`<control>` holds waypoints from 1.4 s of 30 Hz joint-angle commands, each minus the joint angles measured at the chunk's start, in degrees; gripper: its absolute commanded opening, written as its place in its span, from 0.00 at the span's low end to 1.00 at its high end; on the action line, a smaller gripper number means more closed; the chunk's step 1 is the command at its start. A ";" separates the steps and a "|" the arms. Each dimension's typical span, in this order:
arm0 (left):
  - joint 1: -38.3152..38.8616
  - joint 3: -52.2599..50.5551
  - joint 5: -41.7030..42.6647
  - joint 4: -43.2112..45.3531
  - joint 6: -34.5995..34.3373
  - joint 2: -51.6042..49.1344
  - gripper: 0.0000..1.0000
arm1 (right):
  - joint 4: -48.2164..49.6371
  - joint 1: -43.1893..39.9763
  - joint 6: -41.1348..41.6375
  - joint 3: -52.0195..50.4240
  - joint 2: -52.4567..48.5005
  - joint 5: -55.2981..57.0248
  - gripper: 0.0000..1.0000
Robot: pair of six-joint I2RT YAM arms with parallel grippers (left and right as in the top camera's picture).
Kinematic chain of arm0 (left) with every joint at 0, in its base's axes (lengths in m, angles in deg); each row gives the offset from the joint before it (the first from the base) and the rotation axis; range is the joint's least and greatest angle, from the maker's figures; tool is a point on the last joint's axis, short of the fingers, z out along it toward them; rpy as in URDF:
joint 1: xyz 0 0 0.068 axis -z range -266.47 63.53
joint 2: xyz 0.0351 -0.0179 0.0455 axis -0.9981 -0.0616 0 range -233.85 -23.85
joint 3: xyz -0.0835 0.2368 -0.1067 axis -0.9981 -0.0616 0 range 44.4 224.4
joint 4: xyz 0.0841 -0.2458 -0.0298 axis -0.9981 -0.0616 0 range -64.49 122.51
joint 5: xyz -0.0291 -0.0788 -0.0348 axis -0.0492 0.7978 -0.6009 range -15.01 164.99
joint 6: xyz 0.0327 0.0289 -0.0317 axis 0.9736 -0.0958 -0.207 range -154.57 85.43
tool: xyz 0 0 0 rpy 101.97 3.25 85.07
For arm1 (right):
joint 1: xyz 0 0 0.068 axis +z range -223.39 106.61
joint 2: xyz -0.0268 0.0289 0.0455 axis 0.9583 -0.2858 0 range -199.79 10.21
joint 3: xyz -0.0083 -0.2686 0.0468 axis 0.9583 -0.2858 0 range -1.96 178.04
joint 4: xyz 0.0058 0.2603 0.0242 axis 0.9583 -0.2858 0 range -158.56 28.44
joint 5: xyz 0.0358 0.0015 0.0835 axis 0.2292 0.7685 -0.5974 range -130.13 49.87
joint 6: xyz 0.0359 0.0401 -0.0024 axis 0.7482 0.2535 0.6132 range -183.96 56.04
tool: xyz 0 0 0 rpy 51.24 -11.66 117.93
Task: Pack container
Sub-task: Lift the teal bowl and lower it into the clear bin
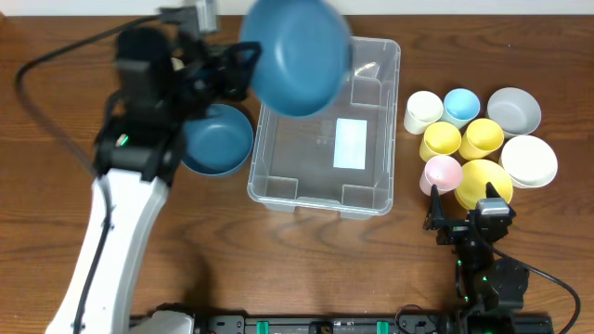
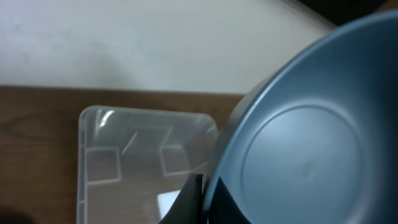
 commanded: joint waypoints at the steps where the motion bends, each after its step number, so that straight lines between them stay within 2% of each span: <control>1: 5.46 8.13 -15.47 -4.59 9.09 -4.85 0.06 | -0.17 -0.37 0.57 -0.09 0.35 -0.39 0.99; 4: 9.79 11.65 -25.31 -6.67 11.85 -9.20 0.06 | -0.17 -0.37 0.57 -0.11 0.35 -0.39 0.99; 6: 11.15 11.74 -28.33 -5.88 11.82 -11.43 0.06 | -0.17 -0.37 0.57 -0.11 0.35 -0.39 0.99; 16: 11.82 11.74 -28.15 -4.26 12.52 -23.19 0.06 | -0.17 -0.37 0.59 -0.11 0.35 -0.39 0.99; 28: 12.90 11.74 -28.20 3.06 16.44 -34.45 0.06 | -0.17 -0.37 0.59 -0.11 0.35 -0.39 0.99; 42: 12.98 11.72 -28.39 5.29 16.50 -39.76 0.06 | -0.20 -0.37 0.59 -0.09 0.35 -0.39 0.99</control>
